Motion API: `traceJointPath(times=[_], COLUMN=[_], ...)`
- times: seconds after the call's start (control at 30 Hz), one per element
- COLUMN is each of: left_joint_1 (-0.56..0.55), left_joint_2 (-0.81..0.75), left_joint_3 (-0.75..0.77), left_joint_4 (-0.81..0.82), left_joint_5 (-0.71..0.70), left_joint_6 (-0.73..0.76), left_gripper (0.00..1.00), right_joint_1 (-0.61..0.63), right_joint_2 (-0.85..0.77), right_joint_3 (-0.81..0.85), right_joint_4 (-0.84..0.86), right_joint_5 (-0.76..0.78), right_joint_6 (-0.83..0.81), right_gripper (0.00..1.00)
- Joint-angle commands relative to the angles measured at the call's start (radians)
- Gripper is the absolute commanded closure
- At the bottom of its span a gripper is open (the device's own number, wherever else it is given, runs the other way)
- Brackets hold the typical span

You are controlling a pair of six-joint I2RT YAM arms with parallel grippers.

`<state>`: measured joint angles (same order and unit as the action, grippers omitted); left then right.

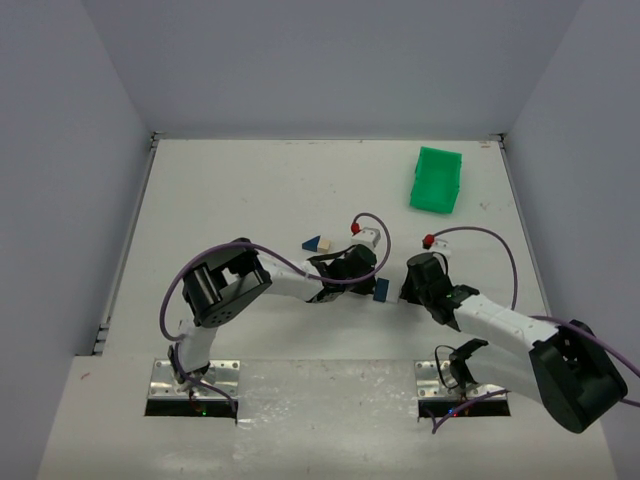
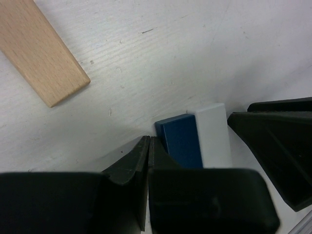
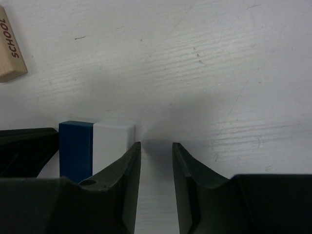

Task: Build the wood block tower

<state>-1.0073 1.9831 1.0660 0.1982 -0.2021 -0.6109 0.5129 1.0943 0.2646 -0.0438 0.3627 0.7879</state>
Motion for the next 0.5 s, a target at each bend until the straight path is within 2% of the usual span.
traceJointPath(times=[0.0,0.17,0.23,0.27,0.3,0.37,0.4,0.43,0.47], left_joint_1=[0.007,0.013,0.024,0.033,0.047,0.09,0.116,0.132,0.148], left_joint_2=[-0.029,-0.103,-0.184,-0.217,-0.259,-0.352,-0.389,-0.446,-0.5], left_joint_3=[0.026,0.037,0.025,0.007,-0.01,-0.055,-0.074,-0.093,-0.113], left_joint_4=[-0.026,-0.1,-0.107,-0.104,-0.097,-0.081,-0.073,-0.072,-0.076], left_joint_5=[-0.071,-0.192,-0.244,-0.251,-0.255,-0.257,-0.257,-0.261,-0.273], left_joint_6=[-0.001,0.015,0.026,0.032,0.041,0.058,0.071,0.08,0.087], left_gripper=[1.0,1.0,1.0,0.99,0.93,0.74,0.62,0.32,0.09], right_joint_1=[-0.004,-0.002,-0.002,-0.002,-0.002,-0.002,-0.002,-0.002,-0.002], right_joint_2=[-0.026,-0.077,-0.112,-0.14,-0.16,-0.2,-0.213,-0.223,-0.233], right_joint_3=[0.013,0.041,0.056,0.066,0.074,0.091,0.096,0.108,0.12], right_joint_4=[-0.023,-0.072,-0.074,-0.073,-0.07,-0.058,-0.05,-0.041,-0.034], right_joint_5=[0.042,0.063,0.058,0.045,0.023,-0.024,-0.045,-0.076,-0.1], right_joint_6=[0.014,0.003,-0.03,-0.061,-0.087,-0.125,-0.163,-0.196,-0.23], right_gripper=[0.67,0.66,0.63,0.6,0.58,0.47,0.38,0.18,0.04])
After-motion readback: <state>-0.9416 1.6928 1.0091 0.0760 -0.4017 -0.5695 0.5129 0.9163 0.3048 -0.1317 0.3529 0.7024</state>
